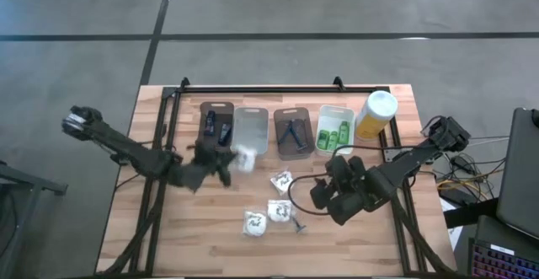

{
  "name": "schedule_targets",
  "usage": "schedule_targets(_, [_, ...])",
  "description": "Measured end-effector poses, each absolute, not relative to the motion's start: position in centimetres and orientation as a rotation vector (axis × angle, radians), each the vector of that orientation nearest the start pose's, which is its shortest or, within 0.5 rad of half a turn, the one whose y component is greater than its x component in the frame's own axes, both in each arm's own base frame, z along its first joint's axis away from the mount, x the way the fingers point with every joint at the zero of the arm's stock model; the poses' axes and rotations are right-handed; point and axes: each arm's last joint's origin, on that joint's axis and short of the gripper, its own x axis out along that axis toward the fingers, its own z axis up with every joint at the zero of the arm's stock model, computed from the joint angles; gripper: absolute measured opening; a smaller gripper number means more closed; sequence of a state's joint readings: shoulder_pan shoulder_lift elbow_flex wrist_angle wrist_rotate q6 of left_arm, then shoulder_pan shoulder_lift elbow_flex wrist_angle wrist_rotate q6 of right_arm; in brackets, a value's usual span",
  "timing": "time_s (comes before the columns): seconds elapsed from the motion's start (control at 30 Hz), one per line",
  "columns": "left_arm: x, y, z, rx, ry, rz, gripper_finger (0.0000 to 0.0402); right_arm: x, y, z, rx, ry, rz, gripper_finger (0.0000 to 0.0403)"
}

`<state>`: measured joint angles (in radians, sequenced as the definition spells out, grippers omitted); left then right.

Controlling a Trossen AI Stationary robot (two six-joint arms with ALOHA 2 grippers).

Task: Pick & Place Travel size toiletries
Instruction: Put the white cotton pack into the gray bin

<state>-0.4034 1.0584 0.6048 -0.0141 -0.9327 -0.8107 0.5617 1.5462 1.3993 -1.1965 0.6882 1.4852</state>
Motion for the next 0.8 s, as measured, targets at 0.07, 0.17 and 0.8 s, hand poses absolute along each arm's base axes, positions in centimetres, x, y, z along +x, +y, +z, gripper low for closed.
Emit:
schedule_targets(0.07, [20.9, -4.0, 24.2, -0.407, 0.156, 0.707, 0.0011, 25.1, 13.5, 30.6, 0.56, 0.702, -0.809, 0.024])
schedule_targets(0.17, [21.7, -0.3, 24.0, -0.354, 0.212, 0.763, 0.0011, 25.1, 13.3, 30.7, 0.562, 0.693, -0.815, 0.0248])
schedule_targets(0.8, [26.4, 11.4, 18.3, -0.277, 0.284, 0.755, 0.0033, 24.8, 13.2, 30.6, 0.702, 0.635, -0.898, 0.0262])
